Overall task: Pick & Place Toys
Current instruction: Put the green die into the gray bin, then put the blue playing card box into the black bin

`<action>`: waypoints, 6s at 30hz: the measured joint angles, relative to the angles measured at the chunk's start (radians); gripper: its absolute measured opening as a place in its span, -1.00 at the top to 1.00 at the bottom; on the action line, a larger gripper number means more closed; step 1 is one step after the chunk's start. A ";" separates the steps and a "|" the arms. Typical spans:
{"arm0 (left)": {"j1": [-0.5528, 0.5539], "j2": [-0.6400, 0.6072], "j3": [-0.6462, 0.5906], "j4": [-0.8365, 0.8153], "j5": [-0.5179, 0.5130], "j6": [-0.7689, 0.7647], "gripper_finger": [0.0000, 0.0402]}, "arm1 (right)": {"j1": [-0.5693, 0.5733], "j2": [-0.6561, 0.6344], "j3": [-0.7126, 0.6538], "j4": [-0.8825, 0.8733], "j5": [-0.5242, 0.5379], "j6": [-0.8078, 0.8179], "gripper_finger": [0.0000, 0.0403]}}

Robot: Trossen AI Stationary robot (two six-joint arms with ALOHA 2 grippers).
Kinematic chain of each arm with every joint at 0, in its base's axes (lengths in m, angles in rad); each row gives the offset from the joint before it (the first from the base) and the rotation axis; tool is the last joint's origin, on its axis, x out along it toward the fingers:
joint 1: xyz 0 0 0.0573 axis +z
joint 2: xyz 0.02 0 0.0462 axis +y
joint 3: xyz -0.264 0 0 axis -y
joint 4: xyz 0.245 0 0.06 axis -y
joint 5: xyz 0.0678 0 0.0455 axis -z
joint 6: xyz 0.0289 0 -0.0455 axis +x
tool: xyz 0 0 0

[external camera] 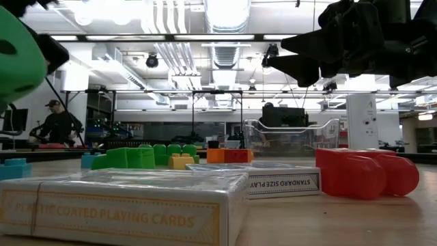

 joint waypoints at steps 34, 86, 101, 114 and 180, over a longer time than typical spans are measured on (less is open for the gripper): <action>-0.092 -0.001 0.002 0.048 -0.084 -0.015 -0.36 | 0.000 0.001 0.000 -0.004 0.000 -0.001 -0.66; -0.065 -0.001 -0.213 0.932 -0.878 0.533 -0.07 | 0.066 0.001 0.202 -0.395 0.000 -0.034 -0.66; 0.155 -0.002 -0.305 0.992 -0.874 0.539 -0.07 | 0.151 0.079 0.320 -0.501 0.001 -0.030 -0.66; 0.155 -0.002 -0.307 0.991 -0.874 0.535 -0.07 | 0.212 0.121 0.382 -0.497 0.004 -0.017 -0.66; 0.155 -0.002 -0.308 0.977 -0.870 0.536 -0.07 | 0.319 0.785 1.377 -1.981 0.012 0.133 -0.65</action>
